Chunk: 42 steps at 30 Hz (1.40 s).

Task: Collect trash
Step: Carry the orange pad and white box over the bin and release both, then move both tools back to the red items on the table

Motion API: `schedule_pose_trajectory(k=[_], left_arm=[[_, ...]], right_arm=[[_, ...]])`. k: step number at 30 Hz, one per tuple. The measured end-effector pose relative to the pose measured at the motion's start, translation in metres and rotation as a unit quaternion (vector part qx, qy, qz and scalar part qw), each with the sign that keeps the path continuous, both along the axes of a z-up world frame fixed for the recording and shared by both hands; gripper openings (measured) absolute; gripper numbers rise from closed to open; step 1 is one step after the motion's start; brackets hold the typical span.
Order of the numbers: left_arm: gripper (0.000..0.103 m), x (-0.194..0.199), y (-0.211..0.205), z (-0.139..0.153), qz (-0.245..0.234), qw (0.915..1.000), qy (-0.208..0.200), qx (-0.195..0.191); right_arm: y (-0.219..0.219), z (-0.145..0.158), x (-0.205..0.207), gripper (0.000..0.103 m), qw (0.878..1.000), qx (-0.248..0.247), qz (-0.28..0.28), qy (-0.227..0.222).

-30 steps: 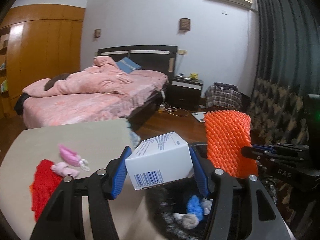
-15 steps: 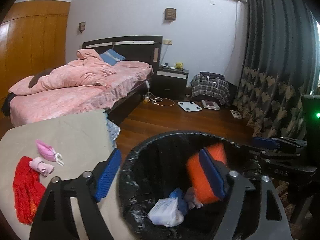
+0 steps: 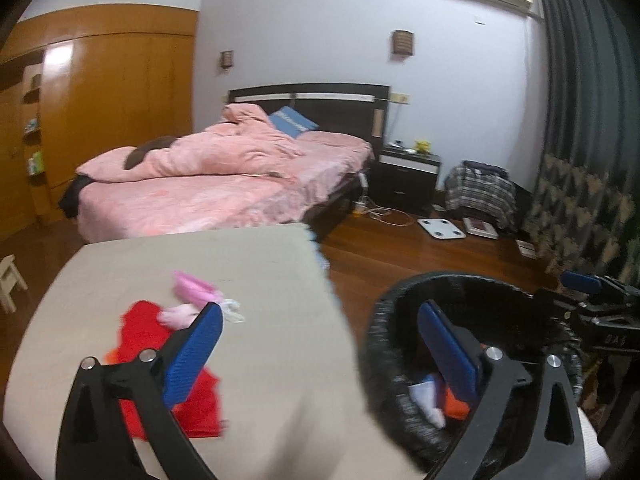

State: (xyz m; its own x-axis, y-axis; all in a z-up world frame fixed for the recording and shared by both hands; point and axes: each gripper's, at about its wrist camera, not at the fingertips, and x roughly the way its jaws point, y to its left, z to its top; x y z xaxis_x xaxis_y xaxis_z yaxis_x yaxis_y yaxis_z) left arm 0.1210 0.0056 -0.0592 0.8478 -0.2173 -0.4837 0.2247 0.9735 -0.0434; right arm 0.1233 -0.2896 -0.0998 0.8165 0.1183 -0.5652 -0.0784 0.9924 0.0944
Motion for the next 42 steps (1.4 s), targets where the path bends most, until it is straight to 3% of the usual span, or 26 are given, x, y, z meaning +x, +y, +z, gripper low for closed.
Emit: schedule_pose_trajectory(k=[18,37,42], left_arm=[[0.096,-0.005,0.127,-0.013,0.144,0.9895,0.003,0.011],[0.096,-0.001,0.21,-0.061,0.221,0.9736,0.049,0.027],[0.096,-0.003,0.223,-0.068,0.228,0.9717,0.055,0.025]], right_arm=[[0.125,0.01,0.051,0.096,0.995,0.012,0.096,-0.026],[0.231,-0.034,0.091,0.096,0.986,-0.003,0.169,0.002],[0.256,-0.044,0.094,0.083,0.981,0.005,0.194,0.014]])
